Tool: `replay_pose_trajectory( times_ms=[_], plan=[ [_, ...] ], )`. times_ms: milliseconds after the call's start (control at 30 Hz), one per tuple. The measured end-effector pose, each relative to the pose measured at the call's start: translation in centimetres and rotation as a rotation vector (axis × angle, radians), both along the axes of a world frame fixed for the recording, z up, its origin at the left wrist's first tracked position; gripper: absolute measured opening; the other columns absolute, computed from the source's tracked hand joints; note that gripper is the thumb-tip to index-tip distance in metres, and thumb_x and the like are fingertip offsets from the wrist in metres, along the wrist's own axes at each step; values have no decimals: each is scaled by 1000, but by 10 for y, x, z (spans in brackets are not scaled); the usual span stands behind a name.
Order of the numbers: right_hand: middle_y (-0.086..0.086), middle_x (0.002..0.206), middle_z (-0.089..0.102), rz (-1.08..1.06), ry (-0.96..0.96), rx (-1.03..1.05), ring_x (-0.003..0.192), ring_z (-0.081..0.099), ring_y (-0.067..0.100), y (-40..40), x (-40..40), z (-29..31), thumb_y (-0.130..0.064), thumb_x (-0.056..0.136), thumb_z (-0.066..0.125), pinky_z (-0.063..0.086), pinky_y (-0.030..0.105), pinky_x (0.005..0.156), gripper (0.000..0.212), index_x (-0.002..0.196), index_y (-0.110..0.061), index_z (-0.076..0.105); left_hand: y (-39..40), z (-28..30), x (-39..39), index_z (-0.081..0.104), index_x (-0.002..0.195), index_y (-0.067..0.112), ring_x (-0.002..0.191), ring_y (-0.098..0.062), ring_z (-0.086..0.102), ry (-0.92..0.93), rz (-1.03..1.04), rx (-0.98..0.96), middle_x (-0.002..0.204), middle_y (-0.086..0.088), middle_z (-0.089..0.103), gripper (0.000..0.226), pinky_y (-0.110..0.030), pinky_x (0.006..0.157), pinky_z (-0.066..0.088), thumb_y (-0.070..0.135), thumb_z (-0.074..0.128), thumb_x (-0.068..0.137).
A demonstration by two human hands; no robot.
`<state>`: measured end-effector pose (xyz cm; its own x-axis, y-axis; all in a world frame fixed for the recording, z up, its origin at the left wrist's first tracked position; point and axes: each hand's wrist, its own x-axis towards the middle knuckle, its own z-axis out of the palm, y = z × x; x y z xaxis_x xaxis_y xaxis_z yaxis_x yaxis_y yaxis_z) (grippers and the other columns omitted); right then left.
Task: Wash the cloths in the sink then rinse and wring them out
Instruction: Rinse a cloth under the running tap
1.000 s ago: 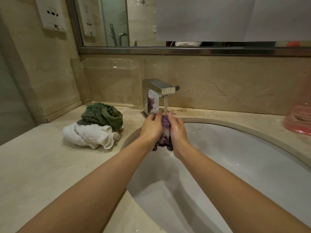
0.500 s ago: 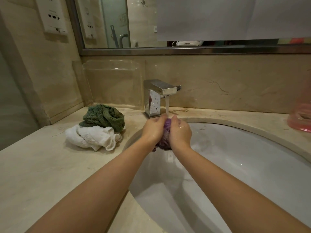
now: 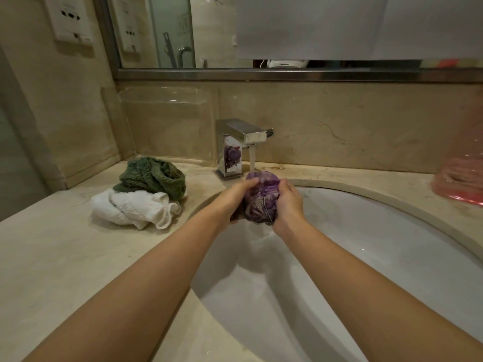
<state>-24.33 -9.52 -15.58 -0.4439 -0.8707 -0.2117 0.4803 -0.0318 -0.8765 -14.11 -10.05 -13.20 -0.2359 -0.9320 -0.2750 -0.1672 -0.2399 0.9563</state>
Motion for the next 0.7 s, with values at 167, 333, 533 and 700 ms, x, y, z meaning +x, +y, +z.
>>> replay_pose_trajectory(
  times_ms=[167, 333, 533, 700],
  plan=[
    [14, 111, 68, 35, 98, 43, 97, 67, 32, -2, -8, -6, -44, 99, 46, 55, 46, 86, 41, 116, -10, 59, -6, -2, -1, 56, 120, 14, 97, -21, 61, 61, 154, -188, 112, -4, 66, 43, -28, 60, 44, 39, 67, 87],
    [11, 99, 74, 353, 169, -16, 89, 73, 28, 4, -11, -5, -62, 59, 73, 58, 39, 81, 75, 111, -8, 69, -7, 0, -1, 63, 97, 16, 88, -21, 69, 156, 228, -258, 93, -5, 71, 30, -32, 75, 54, 45, 55, 95],
    [15, 110, 71, 338, 77, -63, 99, 69, 33, -2, -13, -11, -31, 87, 67, 56, 45, 85, 44, 124, -7, 60, -11, 3, 5, 67, 99, 6, 90, -29, 68, 335, 386, -113, 93, -12, 72, 46, -40, 86, 54, 45, 42, 100],
    [15, 115, 68, 199, -76, -122, 103, 66, 33, -6, -18, -3, -26, 99, 53, 55, 48, 86, 18, 112, -16, 60, -13, 1, 6, 64, 89, 7, 78, -23, 65, 290, 424, -99, 83, -7, 67, 46, -32, 72, 53, 47, 43, 99]
  ],
)
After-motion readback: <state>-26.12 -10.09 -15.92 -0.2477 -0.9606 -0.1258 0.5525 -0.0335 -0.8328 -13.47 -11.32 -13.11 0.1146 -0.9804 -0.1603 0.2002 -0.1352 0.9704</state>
